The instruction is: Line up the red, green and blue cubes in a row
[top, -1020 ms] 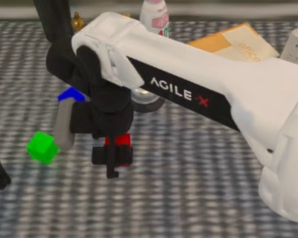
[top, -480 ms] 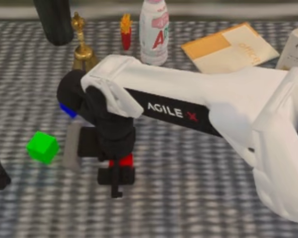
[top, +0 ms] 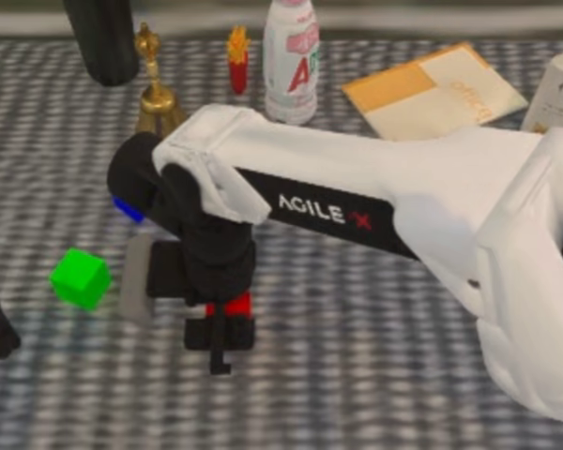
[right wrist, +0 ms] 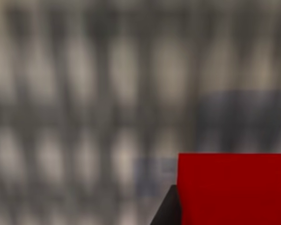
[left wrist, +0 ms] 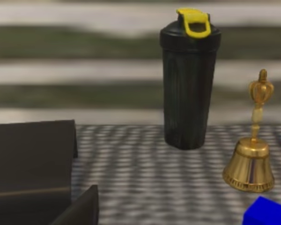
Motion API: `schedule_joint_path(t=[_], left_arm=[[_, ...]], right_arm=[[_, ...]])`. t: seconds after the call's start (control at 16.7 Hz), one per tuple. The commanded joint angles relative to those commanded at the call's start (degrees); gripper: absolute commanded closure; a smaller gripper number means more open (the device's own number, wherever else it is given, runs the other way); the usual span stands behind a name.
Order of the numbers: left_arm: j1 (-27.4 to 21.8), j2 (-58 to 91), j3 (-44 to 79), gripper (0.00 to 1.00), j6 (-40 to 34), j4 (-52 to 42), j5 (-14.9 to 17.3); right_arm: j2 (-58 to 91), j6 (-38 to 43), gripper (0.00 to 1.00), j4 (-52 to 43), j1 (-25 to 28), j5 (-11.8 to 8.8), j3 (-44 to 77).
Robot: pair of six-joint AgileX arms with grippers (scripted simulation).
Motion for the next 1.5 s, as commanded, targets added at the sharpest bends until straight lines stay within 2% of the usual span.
schedule_joint_path(t=[0.48, 1.08, 1.5], left_arm=[[0.0, 0.0, 0.0, 0.0, 0.0, 0.0, 0.0], [0.0, 0.0, 0.0, 0.0, 0.0, 0.0, 0.0], [0.0, 0.0, 0.0, 0.0, 0.0, 0.0, 0.0]], right_arm=[[0.0, 0.0, 0.02, 0.0, 0.0, 0.0, 0.0], [0.0, 0.0, 0.0, -0.2, -0.1, 0.0, 0.2], [-0.7, -0.2, 0.0, -13.0, 0.3, -0.1, 12.0]])
